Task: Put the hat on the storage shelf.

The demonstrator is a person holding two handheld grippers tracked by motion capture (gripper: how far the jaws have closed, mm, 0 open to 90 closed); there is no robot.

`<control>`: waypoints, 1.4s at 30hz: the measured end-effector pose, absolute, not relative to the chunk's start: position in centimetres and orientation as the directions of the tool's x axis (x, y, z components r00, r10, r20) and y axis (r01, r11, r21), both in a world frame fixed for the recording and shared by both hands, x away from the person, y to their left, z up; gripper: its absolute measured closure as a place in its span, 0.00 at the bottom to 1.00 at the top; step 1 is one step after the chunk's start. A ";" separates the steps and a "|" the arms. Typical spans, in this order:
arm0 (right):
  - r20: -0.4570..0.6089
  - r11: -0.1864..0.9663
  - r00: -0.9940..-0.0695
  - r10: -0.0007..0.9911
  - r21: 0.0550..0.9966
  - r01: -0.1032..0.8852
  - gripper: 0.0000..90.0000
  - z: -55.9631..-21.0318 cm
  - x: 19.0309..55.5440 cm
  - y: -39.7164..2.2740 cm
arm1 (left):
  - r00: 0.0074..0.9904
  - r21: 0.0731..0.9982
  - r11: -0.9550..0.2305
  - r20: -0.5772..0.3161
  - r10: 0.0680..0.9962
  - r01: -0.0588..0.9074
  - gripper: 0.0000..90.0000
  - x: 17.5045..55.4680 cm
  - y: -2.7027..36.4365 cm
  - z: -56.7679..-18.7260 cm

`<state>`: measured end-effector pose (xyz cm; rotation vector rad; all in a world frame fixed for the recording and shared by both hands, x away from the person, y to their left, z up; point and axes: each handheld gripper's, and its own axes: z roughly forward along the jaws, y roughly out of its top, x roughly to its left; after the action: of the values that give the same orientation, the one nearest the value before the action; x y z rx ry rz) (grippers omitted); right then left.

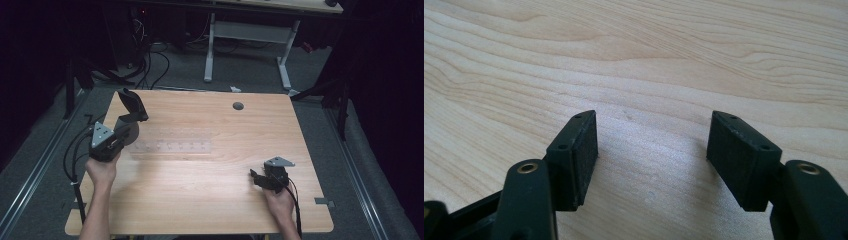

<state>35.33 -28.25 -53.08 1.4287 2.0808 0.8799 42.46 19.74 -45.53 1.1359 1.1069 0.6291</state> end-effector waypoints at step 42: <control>-0.019 0.254 -0.351 0.936 0.726 0.639 0.41 -53.1 35.3 -28.3 | 0.283 0.871 0.449 -0.489 0.825 0.198 0.96 42.7 19.8 -47.8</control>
<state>35.33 -28.25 -53.08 1.4289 2.0808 0.8794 42.75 19.79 -47.77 1.0593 1.2451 0.5465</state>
